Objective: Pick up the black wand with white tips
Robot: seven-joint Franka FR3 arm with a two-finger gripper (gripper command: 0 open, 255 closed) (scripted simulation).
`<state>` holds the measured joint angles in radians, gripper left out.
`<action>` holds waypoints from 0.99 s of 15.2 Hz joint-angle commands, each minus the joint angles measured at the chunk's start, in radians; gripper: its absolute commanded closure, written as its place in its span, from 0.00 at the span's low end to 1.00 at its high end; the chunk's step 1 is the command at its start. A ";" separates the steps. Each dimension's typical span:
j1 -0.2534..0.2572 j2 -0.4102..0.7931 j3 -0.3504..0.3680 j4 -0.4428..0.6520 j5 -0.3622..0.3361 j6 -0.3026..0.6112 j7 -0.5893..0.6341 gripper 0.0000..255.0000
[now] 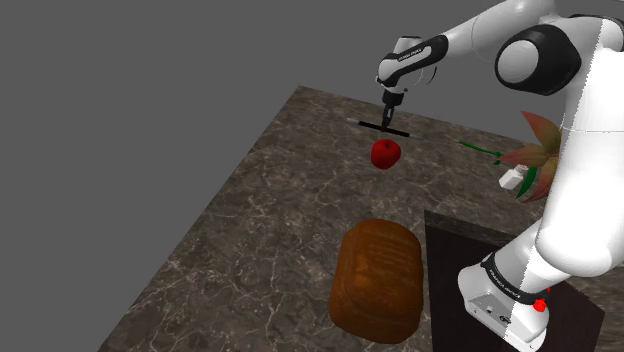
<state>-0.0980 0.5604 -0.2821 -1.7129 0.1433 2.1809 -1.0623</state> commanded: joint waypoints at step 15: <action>0.011 -0.089 -0.017 0.047 -0.029 -0.134 0.014 1.00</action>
<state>-0.0883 0.4802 -0.2975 -1.6667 0.1174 2.0566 -1.0491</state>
